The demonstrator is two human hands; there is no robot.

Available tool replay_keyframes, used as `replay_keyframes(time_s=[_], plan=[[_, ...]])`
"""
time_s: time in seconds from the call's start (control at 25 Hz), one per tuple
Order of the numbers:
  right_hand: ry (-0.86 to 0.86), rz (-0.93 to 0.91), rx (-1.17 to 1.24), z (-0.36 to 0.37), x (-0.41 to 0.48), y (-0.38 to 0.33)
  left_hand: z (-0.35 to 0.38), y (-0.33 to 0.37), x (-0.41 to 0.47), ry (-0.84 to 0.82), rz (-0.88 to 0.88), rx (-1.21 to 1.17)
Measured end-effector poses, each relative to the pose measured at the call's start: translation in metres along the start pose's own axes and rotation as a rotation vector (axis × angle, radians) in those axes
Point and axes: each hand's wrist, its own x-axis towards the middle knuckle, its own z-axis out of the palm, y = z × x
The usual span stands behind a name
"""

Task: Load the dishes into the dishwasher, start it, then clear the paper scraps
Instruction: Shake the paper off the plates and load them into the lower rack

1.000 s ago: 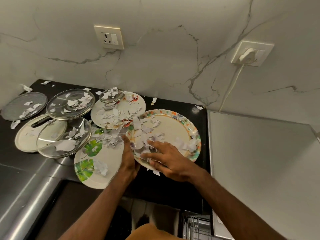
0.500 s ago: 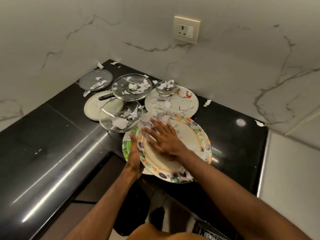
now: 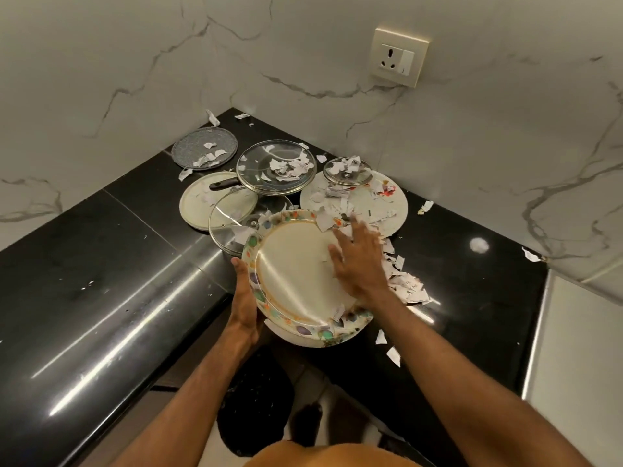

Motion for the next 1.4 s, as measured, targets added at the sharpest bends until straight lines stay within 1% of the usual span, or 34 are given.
replay_keyframes(time_s=[0.08, 0.16, 0.24, 0.36, 0.48, 0.6, 0.68, 0.76, 0.8, 0.84, 0.96, 1.0, 1.04, 1.08, 1.16, 1.2, 1.24, 1.32, 1.4], plan=[[-0.119, -0.104, 0.142, 0.003, -0.024, -0.028, 0.013, 0.002, 0.002, -0.025, -0.01, -0.017], [-0.229, -0.182, 0.194, 0.014, -0.046, -0.046, 0.022, 0.001, 0.008, -0.035, -0.031, -0.031], [-0.254, -0.172, 0.222, 0.019, -0.057, -0.043, 0.024, 0.001, 0.012, -0.033, -0.037, -0.031], [-0.292, -0.132, 0.137, 0.012, -0.06, -0.018, 0.013, 0.001, 0.015, -0.012, 0.004, -0.028], [-0.315, -0.17, 0.007, 0.003, -0.052, 0.002, -0.001, 0.002, 0.014, 0.013, 0.042, -0.017], [-0.315, -0.249, -0.077, -0.003, -0.028, 0.009, -0.01, 0.009, 0.012, 0.031, 0.047, -0.034], [-0.272, -0.169, -0.09, -0.005, -0.007, 0.016, -0.019, 0.014, 0.012, 0.023, 0.049, -0.013], [-0.175, -0.035, -0.097, -0.004, 0.009, 0.025, -0.03, 0.017, 0.013, 0.006, 0.046, -0.003], [-0.138, -0.011, -0.1, -0.003, 0.013, 0.026, -0.033, 0.017, 0.013, -0.004, 0.039, 0.002], [-0.13, -0.042, -0.092, -0.002, 0.015, 0.022, -0.035, 0.017, 0.012, -0.01, 0.035, 0.013], [-0.248, -0.282, -0.044, 0.003, 0.013, -0.002, -0.027, 0.017, 0.007, -0.019, 0.039, 0.04], [-0.265, -0.293, -0.041, 0.005, 0.011, -0.004, -0.024, 0.016, 0.006, -0.017, 0.043, 0.044], [-0.246, -0.239, -0.034, 0.006, 0.009, 0.0, -0.024, 0.015, 0.007, -0.015, 0.044, 0.046], [-0.206, -0.137, -0.025, 0.007, 0.007, 0.007, -0.024, 0.016, 0.007, -0.01, 0.04, 0.048], [-0.122, 0.125, 0.022, 0.006, -0.001, 0.029, -0.027, 0.02, 0.008, -0.01, 0.034, 0.051], [-0.091, 0.229, 0.105, 0.003, -0.006, 0.04, -0.029, 0.021, 0.009, -0.019, 0.032, 0.044], [-0.065, 0.285, 0.233, -0.002, -0.011, 0.046, -0.029, 0.022, 0.011, -0.021, 0.033, 0.032], [-0.04, 0.309, 0.513, -0.018, -0.023, 0.045, -0.024, 0.024, 0.014, -0.035, 0.037, 0.023], [-0.051, 0.319, 0.691, -0.032, -0.034, 0.037, -0.015, 0.026, 0.017, -0.056, 0.038, 0.017]])
